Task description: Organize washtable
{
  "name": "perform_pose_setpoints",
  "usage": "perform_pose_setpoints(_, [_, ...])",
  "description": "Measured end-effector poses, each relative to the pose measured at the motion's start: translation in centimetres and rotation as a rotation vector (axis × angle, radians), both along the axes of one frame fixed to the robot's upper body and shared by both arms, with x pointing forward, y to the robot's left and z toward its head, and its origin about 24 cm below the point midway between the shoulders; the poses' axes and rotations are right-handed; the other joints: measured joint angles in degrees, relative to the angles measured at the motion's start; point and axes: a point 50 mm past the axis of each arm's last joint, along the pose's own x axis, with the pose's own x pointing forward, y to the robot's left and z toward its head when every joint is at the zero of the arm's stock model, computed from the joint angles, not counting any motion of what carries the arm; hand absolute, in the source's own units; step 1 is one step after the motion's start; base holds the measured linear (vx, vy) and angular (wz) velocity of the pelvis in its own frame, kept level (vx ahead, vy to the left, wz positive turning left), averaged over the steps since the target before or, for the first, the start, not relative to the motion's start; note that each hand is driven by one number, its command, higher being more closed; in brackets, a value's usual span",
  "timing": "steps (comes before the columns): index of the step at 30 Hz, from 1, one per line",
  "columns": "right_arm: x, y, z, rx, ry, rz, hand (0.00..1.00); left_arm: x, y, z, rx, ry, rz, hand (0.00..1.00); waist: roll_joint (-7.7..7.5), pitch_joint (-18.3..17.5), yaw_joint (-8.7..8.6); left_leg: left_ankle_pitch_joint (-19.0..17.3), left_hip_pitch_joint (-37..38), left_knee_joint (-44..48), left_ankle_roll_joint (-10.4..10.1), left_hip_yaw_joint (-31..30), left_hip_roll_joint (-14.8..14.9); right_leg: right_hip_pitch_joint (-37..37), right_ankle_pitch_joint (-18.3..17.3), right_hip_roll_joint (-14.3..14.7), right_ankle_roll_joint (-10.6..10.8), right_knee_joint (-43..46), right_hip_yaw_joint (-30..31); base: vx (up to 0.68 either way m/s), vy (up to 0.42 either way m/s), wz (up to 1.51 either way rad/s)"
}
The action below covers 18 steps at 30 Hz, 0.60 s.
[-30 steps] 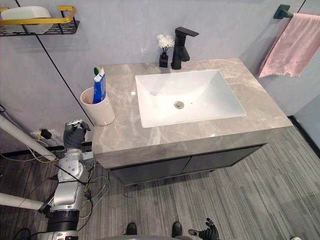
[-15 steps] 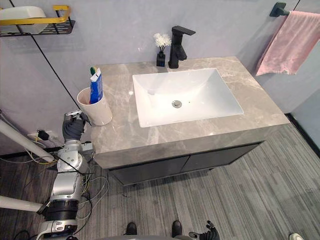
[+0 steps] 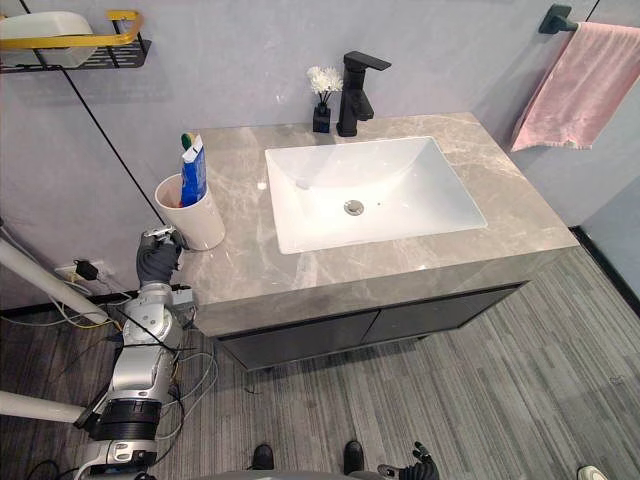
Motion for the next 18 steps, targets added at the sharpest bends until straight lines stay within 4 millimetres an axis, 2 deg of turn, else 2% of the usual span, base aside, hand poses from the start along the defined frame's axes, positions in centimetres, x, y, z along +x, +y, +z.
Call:
perform_pose_setpoints(5, [0.1,0.0,0.0,-0.001,-0.003,0.0,0.0,0.1,-0.4,-0.1,0.003,0.005,-0.017,1.0,-0.3,-0.01,-0.04,0.0,0.0,0.14,0.0,0.04,-0.03,0.0,0.06,-0.04,0.09,0.0,0.1,0.0,0.0,0.0])
perform_pose_setpoints(9, [-0.1,0.0,0.0,0.0,0.001,0.0,0.0,0.4,-1.0,-1.0,0.01,0.05,-0.043,1.0,-0.32,0.0,-0.13,-0.01,-0.02,0.29,-0.01,0.1,-0.04,0.0,0.13,-0.05,0.16,-0.01,0.2,0.0,0.0,0.0])
perform_pose_setpoints(15, [-0.3,0.2,0.0,0.002,0.006,0.009,0.0,1.9,-2.0,-0.4,0.038,0.051,-0.088,1.0,-0.91,0.38,-0.5,-0.02,-0.31,0.8,-0.03,0.09,-0.02,-0.08,0.33,-0.06,0.18,-0.02,0.22,0.0,0.0,0.0])
perform_pose_setpoints(18, [-0.2,0.3,0.0,0.003,0.002,0.015,0.0,2.4,-2.7,0.0,0.045,0.045,-0.117,1.0,-1.22,0.56,-1.49,-0.02,-0.37,0.81,-0.03,0.21,-0.05,-0.2,0.4,-0.08,0.22,-0.1,0.35,0.0,0.0,-0.02])
